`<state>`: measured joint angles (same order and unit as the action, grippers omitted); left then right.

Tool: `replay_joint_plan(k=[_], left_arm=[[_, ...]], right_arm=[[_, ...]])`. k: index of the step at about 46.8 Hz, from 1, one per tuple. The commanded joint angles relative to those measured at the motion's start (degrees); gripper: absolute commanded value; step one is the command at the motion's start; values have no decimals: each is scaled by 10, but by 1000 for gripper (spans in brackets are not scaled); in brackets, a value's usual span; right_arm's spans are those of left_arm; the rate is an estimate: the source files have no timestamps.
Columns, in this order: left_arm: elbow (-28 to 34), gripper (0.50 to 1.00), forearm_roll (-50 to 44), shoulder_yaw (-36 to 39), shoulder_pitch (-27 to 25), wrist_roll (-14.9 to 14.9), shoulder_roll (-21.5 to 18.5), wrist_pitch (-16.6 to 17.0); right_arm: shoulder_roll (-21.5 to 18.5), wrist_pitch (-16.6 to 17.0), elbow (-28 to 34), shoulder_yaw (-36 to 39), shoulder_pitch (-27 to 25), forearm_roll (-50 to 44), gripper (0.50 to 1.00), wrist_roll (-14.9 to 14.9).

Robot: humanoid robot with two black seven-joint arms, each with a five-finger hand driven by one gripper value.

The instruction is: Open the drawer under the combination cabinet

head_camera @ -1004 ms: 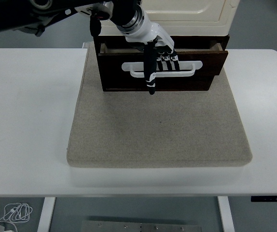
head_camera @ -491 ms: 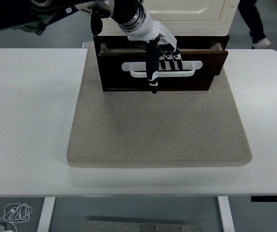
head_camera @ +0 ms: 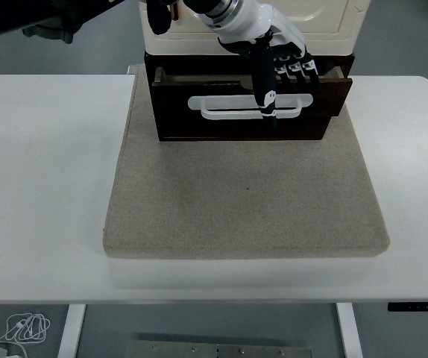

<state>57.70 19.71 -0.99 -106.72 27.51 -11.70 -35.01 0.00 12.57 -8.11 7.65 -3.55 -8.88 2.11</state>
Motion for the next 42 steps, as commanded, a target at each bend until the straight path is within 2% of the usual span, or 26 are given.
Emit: replay_joint_plan(k=[1, 9, 15, 19, 24, 26, 32, 36, 39, 42], left_arm=[[0, 1000, 5, -52, 5, -3, -1, 0], [-2, 1000, 9, -174, 20, -6, -1, 0], [-8, 1000, 9, -272, 20, -23, -1, 0], [-26, 1000, 19, -328, 20, -45, -1, 0], [-58, 1000, 46, -384, 17, -99, -2, 6], [-75, 1000, 58, -400, 14, -126, -3, 38], [-115, 1000, 65, -427, 5, -216, -11, 167], [-137, 1000, 59, -428, -1, -271, -38, 249], [-151, 1000, 57, -429, 1, -300, -59, 296], [-166, 1000, 50, -431, 6, -317, -80, 331]], right_arm=[[0, 0, 0, 0, 0, 0, 926, 0], [0, 0, 0, 0, -1, 0, 926, 0], [0, 0, 0, 0, -1, 0, 926, 0], [0, 0, 0, 0, -1, 0, 926, 0], [0, 0, 0, 0, 0, 0, 926, 0], [0, 0, 0, 0, 0, 0, 926, 0], [0, 0, 0, 0, 0, 0, 926, 0], [0, 0, 0, 0, -1, 0, 926, 0], [0, 0, 0, 0, -1, 0, 926, 0], [0, 0, 0, 0, -1, 0, 926, 0]])
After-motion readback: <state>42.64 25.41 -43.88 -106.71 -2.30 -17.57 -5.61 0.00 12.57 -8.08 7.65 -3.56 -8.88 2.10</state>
